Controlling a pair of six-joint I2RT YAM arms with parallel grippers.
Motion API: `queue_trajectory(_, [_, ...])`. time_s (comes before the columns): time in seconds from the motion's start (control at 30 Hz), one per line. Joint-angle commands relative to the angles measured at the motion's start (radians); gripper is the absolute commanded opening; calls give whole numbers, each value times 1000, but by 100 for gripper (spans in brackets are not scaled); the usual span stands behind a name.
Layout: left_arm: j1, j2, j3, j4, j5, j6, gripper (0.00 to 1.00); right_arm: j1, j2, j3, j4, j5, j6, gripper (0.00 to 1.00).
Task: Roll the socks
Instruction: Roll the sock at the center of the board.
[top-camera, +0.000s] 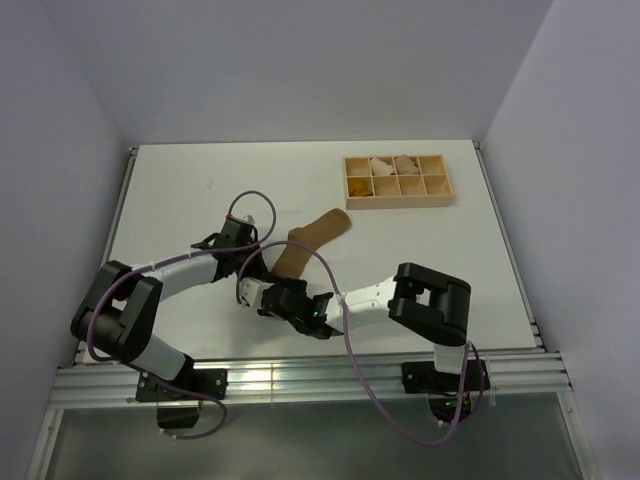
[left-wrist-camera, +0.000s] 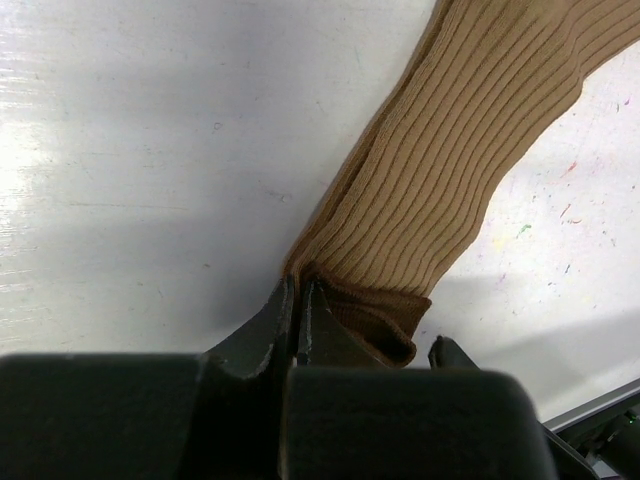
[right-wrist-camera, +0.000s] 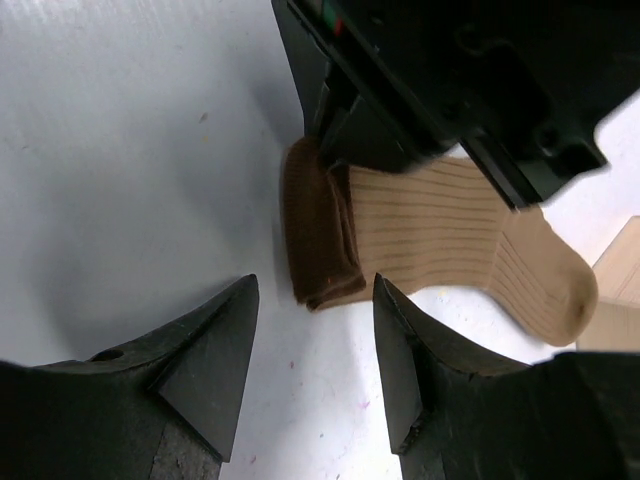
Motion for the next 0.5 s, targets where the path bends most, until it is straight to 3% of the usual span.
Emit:
queue_trajectory(0.0, [-2, 16, 35, -28, 11, 25, 0, 13, 38, 60, 39, 68, -46, 57])
queue_trajectory(0.3, [-4, 16, 43, -45, 27, 25, 0, 23, 142, 89, 19, 130, -89, 53])
queue_trajectory(0.47, [-4, 17, 43, -39, 43, 23, 0, 25, 168, 98, -19, 113, -77, 38])
